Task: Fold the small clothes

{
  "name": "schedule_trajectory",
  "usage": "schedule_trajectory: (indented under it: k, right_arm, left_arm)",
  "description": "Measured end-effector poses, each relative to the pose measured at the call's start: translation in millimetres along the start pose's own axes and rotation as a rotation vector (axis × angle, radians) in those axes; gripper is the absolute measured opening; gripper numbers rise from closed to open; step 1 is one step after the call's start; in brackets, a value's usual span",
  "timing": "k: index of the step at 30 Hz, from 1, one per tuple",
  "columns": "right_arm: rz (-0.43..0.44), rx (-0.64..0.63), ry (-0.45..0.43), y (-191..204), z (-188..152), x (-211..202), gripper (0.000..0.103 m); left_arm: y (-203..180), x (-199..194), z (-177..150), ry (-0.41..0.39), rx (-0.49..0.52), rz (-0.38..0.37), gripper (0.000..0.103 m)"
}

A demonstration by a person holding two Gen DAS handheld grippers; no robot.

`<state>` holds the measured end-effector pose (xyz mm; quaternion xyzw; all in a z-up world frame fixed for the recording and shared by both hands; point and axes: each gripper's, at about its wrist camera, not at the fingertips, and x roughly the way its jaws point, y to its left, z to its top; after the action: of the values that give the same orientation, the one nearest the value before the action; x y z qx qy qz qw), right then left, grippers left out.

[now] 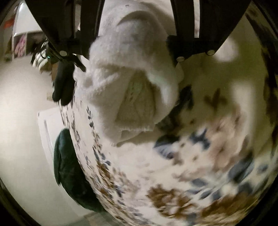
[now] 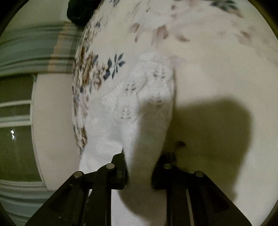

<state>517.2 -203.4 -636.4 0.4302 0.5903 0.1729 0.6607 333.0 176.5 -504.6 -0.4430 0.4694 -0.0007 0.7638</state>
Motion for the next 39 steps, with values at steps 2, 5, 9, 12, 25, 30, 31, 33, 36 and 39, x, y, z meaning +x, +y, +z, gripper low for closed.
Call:
schedule_trajectory:
  k: [2,5,9,12,25,30,31,33,36,39]
  right_arm:
    - [-0.003,0.008,-0.026,-3,-14,-18,0.019]
    - [0.018,0.086,-0.085,-18,-55,-51,0.019]
    - [0.029,0.197,-0.131,-48,-119,-81,0.019]
    - [-0.010,0.232,-0.091,-61,-155,-75,0.023]
    - [-0.186,-0.064,-0.080,15,-81,-131,0.064]
    - [-0.242,-0.128,-0.025,22,-14,-59,0.064]
    - [-0.262,-0.130,-0.009,20,-5,-46,0.062]
    - [-0.292,-0.162,0.021,17,2,-26,0.033]
    - [-0.330,-0.235,-0.024,24,-7,-27,0.007]
    - [-0.383,-0.246,-0.121,30,-23,-52,0.006]
  left_arm:
    - [-12,6,13,0.043,0.067,0.002,0.042]
    - [-34,22,36,0.140,0.192,-0.011,0.042]
    - [-71,64,56,0.315,0.411,-0.012,0.043]
    - [-68,83,61,0.426,0.414,0.007,0.052]
    - [-51,27,75,0.253,0.180,-0.023,0.071]
    - [-66,45,81,0.232,0.279,-0.007,0.070]
    - [-71,48,81,0.228,0.312,0.000,0.069]
    - [-80,51,81,0.232,0.354,0.002,0.069]
    - [-91,55,82,0.229,0.396,0.004,0.068]
    - [-98,60,83,0.233,0.412,0.001,0.068]
